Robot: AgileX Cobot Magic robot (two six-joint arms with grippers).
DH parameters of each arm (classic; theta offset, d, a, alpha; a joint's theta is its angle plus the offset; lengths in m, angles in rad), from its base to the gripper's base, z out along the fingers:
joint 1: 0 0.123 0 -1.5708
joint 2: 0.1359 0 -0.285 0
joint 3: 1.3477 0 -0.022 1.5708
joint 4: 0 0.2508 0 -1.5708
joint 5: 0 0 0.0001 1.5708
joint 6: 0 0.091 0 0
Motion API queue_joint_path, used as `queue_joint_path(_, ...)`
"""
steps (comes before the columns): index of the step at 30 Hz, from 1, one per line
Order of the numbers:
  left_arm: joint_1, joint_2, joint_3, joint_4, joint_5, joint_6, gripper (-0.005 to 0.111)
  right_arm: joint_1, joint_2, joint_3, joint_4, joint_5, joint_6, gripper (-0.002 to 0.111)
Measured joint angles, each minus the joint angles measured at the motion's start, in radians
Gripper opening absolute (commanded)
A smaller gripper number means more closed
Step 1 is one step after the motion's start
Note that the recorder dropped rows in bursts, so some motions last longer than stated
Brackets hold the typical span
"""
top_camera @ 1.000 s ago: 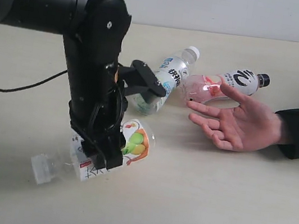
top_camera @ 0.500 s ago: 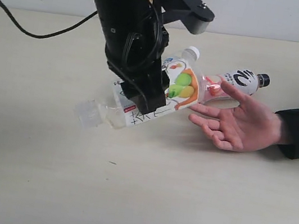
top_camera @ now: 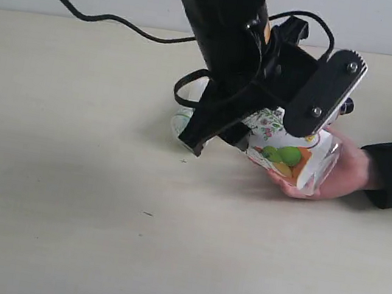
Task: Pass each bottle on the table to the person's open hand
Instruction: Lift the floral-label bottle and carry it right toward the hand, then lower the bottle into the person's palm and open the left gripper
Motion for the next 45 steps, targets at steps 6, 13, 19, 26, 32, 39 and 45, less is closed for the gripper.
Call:
queue_joint_path(6,-0.078,0.096,-0.051,0.229,-0.071,0.039,0.000,0.000,0.000,0.000,0.000,0.000,0.000,0.000)
queue_joint_path(13,-0.126,0.177,-0.137,0.234,-0.097,0.099,0.000,0.000,0.000,0.000,0.000,0.000,0.000,0.000)
queue_joint_path(19,-0.131,0.236,-0.191,0.234,-0.105,0.110,0.000,0.000,0.000,0.000,0.000,0.000,0.000,0.000)
queue_joint_path(26,-0.131,0.252,-0.204,0.234,-0.121,0.140,0.000,0.000,0.000,0.000,0.000,0.000,0.000,0.000)
queue_joint_path(32,-0.131,0.279,-0.204,0.234,-0.123,0.144,0.000,0.000,0.000,0.000,0.000,0.000,0.000,0.000)
queue_joint_path(39,-0.136,0.290,-0.204,0.234,-0.133,0.144,0.000,0.000,0.000,0.000,0.000,0.000,0.000,0.000)
queue_joint_path(45,-0.138,0.290,-0.204,0.234,-0.146,0.137,0.019,0.000,0.000,0.000,0.000,0.000,0.000,0.000)
